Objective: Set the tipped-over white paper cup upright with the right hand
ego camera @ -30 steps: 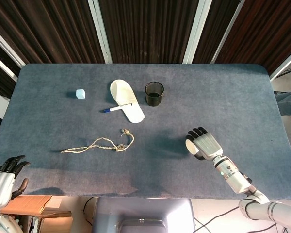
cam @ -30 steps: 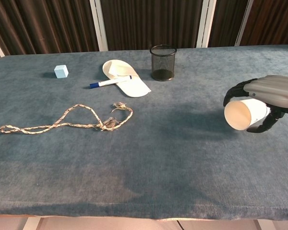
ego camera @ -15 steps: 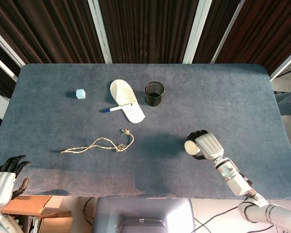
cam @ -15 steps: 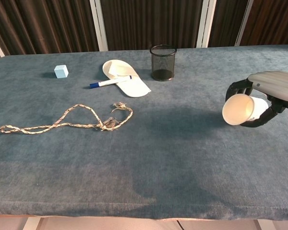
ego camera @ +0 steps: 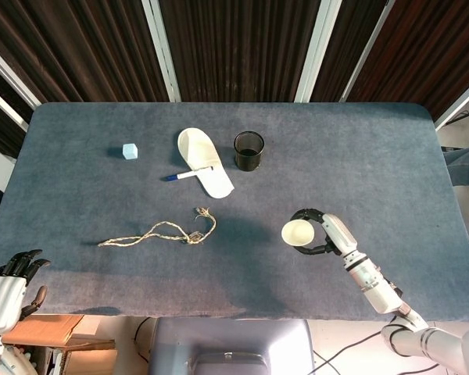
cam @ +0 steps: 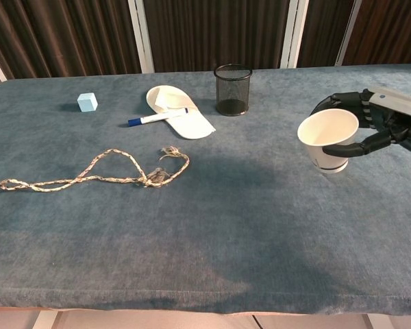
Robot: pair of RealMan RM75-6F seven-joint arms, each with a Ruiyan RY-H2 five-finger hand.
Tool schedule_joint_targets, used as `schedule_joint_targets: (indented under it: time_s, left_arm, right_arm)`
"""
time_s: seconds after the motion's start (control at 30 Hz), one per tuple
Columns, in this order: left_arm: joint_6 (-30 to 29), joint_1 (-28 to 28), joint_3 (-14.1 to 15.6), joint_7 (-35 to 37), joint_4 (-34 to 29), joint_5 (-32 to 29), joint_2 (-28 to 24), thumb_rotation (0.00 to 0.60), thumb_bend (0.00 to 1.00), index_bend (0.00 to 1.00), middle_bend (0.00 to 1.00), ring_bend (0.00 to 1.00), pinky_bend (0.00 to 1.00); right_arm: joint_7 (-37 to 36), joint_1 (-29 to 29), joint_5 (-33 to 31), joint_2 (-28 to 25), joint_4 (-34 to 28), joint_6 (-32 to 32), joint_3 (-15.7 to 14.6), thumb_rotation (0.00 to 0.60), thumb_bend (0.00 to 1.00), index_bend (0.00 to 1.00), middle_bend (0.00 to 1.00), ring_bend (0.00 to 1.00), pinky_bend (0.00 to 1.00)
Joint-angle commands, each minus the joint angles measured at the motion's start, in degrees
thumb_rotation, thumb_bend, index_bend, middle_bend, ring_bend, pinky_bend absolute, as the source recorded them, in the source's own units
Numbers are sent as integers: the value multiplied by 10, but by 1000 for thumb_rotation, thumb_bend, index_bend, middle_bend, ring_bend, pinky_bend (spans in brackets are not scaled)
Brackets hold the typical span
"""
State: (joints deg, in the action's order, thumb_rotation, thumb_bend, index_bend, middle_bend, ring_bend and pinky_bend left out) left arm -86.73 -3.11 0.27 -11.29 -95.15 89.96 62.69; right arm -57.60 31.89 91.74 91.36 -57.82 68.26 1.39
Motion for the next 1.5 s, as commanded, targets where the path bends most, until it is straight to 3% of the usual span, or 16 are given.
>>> schedule_joint_targets:
  time_s: [0.03, 0.27, 0.63, 0.83, 0.97, 1.23, 1.37, 1.5]
  left_arm:
    - [-1, 0, 0, 0, 0, 0, 0, 600, 386, 336, 195, 185, 413]
    - [-2, 1, 0, 1, 0, 0, -1, 600, 386, 336, 195, 185, 413]
    - [-2, 1, -1, 1, -1, -3, -1, 600, 388, 336, 195, 185, 413]
    - [-2, 1, -1, 0, -1, -2, -1, 600, 388, 336, 195, 185, 413]
    - [-3, 1, -1, 0, 0, -1, 0, 600, 387, 336, 195, 186, 413]
    - [-2, 0, -1, -2, -1, -1, 0, 600, 387, 337, 195, 186, 414]
    - [-1, 1, -1, -1, -1, -2, -1, 600, 387, 336, 196, 186, 414]
    - [2, -1, 0, -2, 0, -3, 1, 600, 387, 336, 196, 185, 414]
  right_arm:
    - [-106, 11, 28, 18, 53, -3, -25, 600, 369, 522, 426, 279, 379]
    - [-123, 12, 42, 28, 95, -3, -46, 600, 369, 490, 369, 225, 324]
    - [-107, 15, 61, 18, 113, -15, -75, 600, 370, 409, 261, 125, 206]
    - [-74, 13, 63, 4, 118, -11, -83, 600, 370, 324, 159, 48, 119]
    - [-23, 10, 59, -7, 108, -10, -81, 600, 369, 196, 58, 0, 36]
    - [67, 6, 55, -47, 49, 4, -75, 600, 366, 12, 0, 0, 0]
    - [125, -9, 70, -91, -16, 71, -66, 600, 348, 0, 0, 0, 0]
    - [264, -38, 66, -139, -98, 126, -52, 600, 347, 0, 0, 0, 0]
